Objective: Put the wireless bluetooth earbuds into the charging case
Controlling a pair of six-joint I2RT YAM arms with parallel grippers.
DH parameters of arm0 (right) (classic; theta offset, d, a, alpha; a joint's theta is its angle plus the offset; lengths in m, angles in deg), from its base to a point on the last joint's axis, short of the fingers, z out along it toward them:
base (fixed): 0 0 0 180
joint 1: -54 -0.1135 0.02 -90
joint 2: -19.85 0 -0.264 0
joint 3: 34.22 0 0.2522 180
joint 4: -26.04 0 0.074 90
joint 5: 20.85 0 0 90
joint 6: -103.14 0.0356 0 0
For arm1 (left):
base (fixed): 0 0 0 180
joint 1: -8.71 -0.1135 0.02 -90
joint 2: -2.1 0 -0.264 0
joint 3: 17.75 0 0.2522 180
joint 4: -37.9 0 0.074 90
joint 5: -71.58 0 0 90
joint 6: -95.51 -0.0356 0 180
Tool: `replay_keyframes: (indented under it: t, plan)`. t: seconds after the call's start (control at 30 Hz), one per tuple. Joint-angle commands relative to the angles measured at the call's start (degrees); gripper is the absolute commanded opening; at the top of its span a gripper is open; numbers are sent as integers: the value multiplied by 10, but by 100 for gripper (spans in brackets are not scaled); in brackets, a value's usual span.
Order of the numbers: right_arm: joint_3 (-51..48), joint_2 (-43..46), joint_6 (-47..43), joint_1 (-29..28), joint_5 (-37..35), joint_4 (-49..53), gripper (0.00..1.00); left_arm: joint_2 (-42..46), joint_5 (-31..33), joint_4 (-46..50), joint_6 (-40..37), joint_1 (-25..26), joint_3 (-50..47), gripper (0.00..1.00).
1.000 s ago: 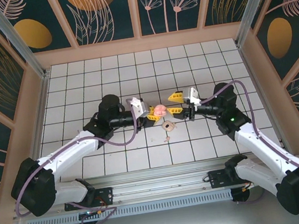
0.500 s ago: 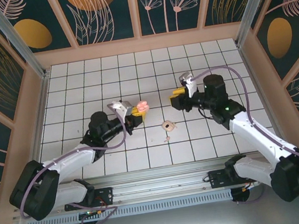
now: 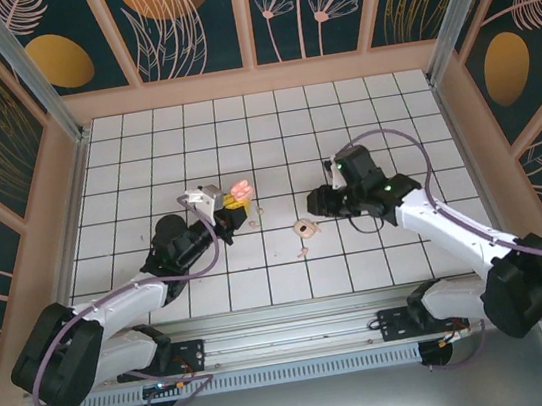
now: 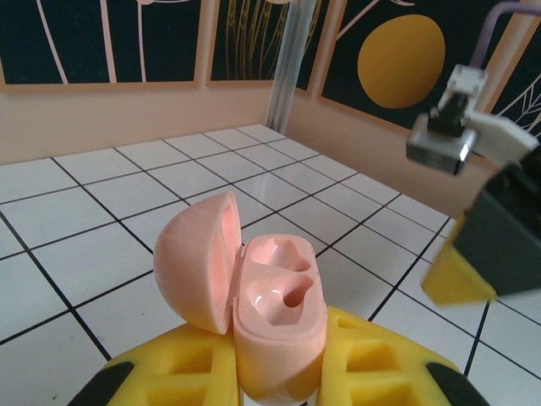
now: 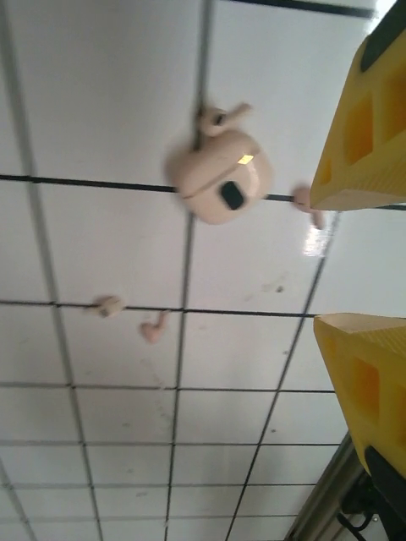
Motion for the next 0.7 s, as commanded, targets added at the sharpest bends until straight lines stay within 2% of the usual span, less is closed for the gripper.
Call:
replay_keyframes:
  t: [0.0,0.33,0.67]
  plan:
    - [-16,-16,116,-39,-27,35,37,-9,-10,-38,-2,-3,-7,12]
    - [-19,-100,195,-98,-48,8,37,-30,-46,-47,6,-3,0,9]
    - [-3,-162,223,-114,-77,13,34,-31,-51,-30,8,-3,17,6]
